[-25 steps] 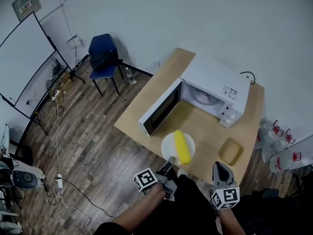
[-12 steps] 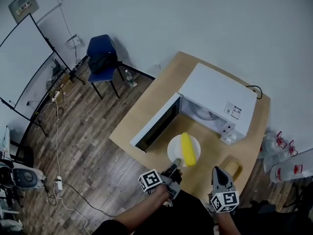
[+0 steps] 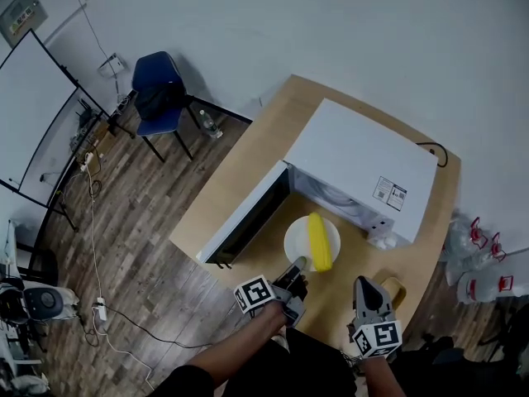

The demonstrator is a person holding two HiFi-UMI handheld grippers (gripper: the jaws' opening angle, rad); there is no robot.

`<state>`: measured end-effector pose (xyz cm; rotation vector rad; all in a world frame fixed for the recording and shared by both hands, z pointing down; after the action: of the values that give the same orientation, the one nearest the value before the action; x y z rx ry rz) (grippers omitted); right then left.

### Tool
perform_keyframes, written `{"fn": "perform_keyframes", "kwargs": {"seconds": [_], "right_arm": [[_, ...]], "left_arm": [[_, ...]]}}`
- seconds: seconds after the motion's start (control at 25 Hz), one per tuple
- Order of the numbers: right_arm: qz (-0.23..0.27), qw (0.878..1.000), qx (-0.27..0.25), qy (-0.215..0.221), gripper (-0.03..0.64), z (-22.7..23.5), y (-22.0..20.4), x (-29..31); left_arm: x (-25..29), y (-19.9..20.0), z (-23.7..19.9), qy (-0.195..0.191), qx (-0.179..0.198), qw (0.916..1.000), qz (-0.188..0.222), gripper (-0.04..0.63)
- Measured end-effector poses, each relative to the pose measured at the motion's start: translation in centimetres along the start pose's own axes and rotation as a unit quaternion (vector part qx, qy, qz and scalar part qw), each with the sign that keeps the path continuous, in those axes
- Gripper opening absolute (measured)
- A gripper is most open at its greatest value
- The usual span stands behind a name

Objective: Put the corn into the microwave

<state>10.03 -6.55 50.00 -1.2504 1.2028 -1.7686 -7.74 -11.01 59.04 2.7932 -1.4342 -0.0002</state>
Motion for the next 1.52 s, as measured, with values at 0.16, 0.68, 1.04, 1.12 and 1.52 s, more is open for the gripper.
{"fn": "perform_keyframes", "kwargs": {"seconds": [0.16, 0.68, 1.04, 1.12, 1.52], "right_arm": [[-0.002, 1.0, 0.001, -0.01, 0.058, 1.4, 0.2, 1.4], [-0.01, 0.999, -0.013, -0.034, 0.058, 3.1, 0.1, 6.8], [-0.021, 0.999, 0.009, -0.022, 0.06, 3.6, 0.0, 8.8], [-0.025, 0.999, 0.011, -0.019, 0.06, 3.6, -0.1, 9.0], [-0.035, 0.999, -0.004, -0.016, 0.058, 4.1, -1.3, 8.2]], "left_arm": [[2.7, 0.5, -0.7, -0.002, 0.001, 1.0, -0.005, 0.029], [8.8, 3.1, -4.9, 0.003, 0.003, 1.0, 0.002, 0.029], [13.0, 4.0, -7.2, 0.005, -0.015, 0.9997, 0.018, 0.029], [13.8, 4.0, -7.7, 0.007, -0.019, 0.9996, 0.017, 0.029], [17.0, 4.7, -10.0, 0.018, -0.018, 0.9996, 0.016, 0.032]]}}
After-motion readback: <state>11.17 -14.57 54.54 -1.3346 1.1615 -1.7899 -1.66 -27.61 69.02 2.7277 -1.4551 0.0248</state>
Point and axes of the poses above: the fingertips, and each gripper's own axes: x forward along the fingers, z to its right, y out of its top, the point moved 3 cm from there along -x, backward along the fingers, and after that the axes turned 8 degrees about -y, right-handed, at the moved point
